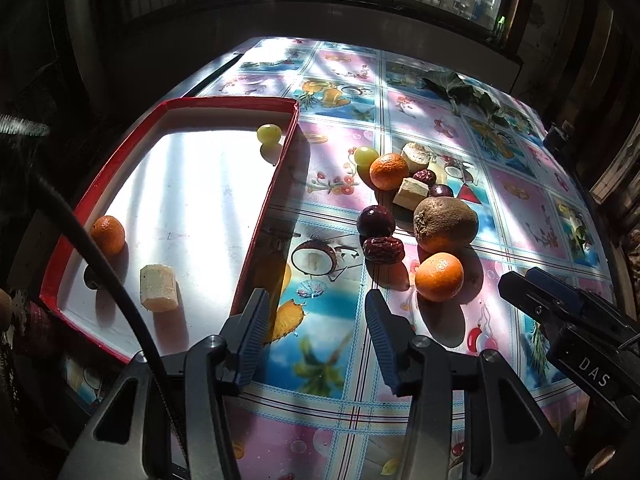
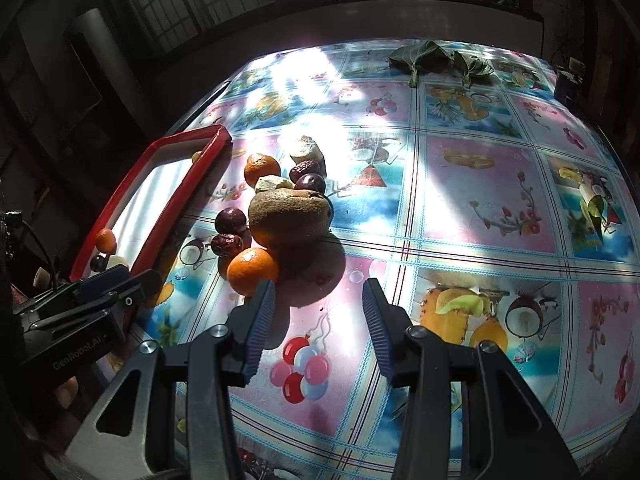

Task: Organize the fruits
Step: 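Close the right tool on the brown fruit while the left tool closes on a red date, then carry the brown fruit and red date over the tray with both tools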

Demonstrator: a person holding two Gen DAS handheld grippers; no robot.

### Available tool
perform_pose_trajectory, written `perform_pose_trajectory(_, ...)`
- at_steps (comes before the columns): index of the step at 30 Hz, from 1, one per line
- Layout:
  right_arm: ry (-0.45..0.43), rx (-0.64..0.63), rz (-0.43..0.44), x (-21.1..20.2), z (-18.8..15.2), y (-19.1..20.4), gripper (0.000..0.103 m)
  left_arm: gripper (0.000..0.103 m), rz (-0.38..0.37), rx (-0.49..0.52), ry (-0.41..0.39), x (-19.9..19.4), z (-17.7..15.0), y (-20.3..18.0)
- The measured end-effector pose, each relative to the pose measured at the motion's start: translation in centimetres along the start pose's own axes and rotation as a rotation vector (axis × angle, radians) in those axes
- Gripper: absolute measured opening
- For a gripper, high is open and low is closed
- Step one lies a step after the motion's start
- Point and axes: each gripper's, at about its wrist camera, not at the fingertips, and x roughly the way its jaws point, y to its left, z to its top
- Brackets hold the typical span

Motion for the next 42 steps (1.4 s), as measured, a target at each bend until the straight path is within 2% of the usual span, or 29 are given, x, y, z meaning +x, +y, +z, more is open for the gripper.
perform_pose_trajectory(4,0.012,0.028,0.051,1.7,1.7,0.5,0.051,0.049,-0.049,-0.036,0.035,1.5,0.7,0.3)
perform_pose_trajectory(10,0.036,0.044,0.037,4.8,3.7,1.3,0.054,0.049,-0.077,-0.048,0.063,3.1,1.4,0.0)
perform_pose_trajectory(13,0.058,0.049,0.027,6.3,4.4,1.6,0.065,0.049,-0.092,-0.044,0.071,3.6,1.7,-0.3)
perform_pose_trajectory(17,0.077,0.038,0.024,7.8,4.7,1.9,0.066,0.049,-0.115,-0.027,0.079,4.3,2.2,-0.9)
perform_pose_trajectory(24,0.042,0.099,0.014,6.3,4.3,-0.8,0.065,0.05,-0.153,-0.022,0.103,5.6,3.0,-2.1)
perform_pose_trajectory(28,0.023,0.118,-0.005,5.0,4.1,-2.2,0.065,0.049,-0.142,-0.015,0.091,6.0,3.3,-2.8)
perform_pose_trajectory(30,0.018,0.119,-0.009,4.6,4.0,-2.5,0.065,0.045,-0.136,-0.013,0.085,6.1,3.4,-3.0)
perform_pose_trajectory(31,0.015,0.12,-0.009,4.4,3.9,-2.7,0.065,0.033,-0.133,-0.011,0.083,6.1,3.4,-3.0)
perform_pose_trajectory(42,-0.02,0.108,0.006,2.2,3.5,-2.8,0.064,0.032,-0.119,-0.029,0.047,3.8,2.6,-1.4)
